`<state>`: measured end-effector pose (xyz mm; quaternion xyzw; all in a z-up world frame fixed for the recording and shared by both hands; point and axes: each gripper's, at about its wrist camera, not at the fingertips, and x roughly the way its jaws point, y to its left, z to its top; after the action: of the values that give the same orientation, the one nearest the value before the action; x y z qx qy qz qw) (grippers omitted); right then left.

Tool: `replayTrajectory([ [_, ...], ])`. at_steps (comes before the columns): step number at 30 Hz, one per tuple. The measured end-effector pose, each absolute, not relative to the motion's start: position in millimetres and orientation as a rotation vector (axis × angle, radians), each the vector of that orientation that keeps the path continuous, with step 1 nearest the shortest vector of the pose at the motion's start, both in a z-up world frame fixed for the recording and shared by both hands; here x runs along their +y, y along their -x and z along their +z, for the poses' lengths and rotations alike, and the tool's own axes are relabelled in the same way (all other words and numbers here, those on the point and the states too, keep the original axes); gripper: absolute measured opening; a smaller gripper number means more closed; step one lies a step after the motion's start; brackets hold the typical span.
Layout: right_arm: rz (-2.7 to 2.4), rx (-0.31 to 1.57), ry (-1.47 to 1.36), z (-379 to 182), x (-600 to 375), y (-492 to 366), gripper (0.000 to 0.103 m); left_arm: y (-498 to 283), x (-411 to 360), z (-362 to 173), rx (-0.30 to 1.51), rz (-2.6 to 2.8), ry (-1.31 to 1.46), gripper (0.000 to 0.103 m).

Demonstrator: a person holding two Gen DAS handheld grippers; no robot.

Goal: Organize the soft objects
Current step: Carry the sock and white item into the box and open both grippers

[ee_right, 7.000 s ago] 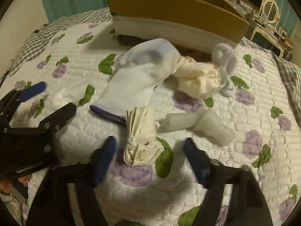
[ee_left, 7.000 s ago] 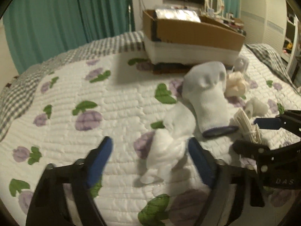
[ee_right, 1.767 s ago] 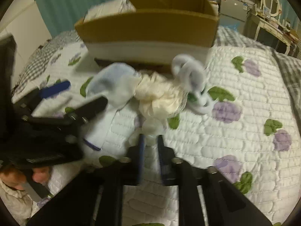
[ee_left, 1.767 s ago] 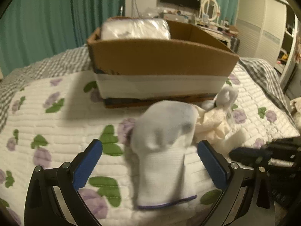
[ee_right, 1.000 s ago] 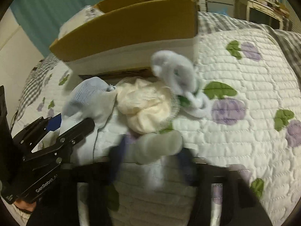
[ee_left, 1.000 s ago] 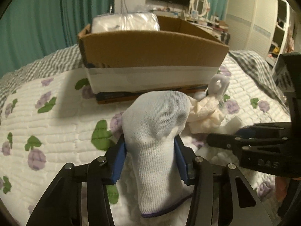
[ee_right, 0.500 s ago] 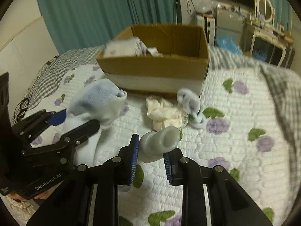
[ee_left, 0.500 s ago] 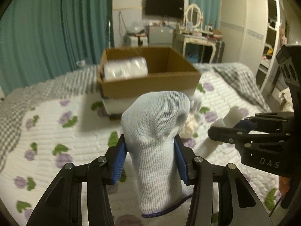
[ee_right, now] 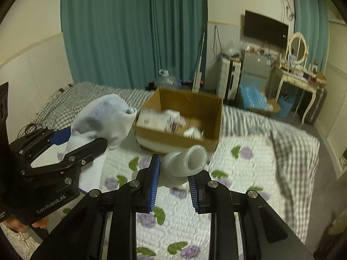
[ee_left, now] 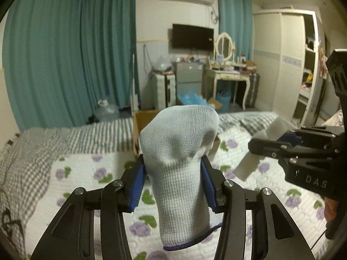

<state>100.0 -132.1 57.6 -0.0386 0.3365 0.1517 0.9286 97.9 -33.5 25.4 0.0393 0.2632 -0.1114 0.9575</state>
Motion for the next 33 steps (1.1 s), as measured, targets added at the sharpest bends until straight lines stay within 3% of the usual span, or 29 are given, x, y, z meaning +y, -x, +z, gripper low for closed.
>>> replayTrajectory([
  [13, 0.303, 0.628, 0.091, 92, -133, -172, 0.025, -166, -39, 41, 0.512, -0.222, -0.087, 0.049],
  [27, 0.297, 0.761, -0.003, 8, -141, -333, 0.025, -315, -44, -19, 0.597, -0.184, -0.143, 0.050],
  [29, 0.290, 0.766, -0.003, -2, -141, -344, 0.026, -323, -45, -27, 0.605, -0.181, -0.154, 0.061],
  [32, 0.272, 0.776, 0.002, -13, -140, -354, 0.030, -331, -44, -34, 0.595, -0.164, -0.154, 0.066],
  [33, 0.268, 0.776, -0.003, -15, -140, -357, 0.045, -332, -42, -35, 0.585, -0.159, -0.143, 0.069],
])
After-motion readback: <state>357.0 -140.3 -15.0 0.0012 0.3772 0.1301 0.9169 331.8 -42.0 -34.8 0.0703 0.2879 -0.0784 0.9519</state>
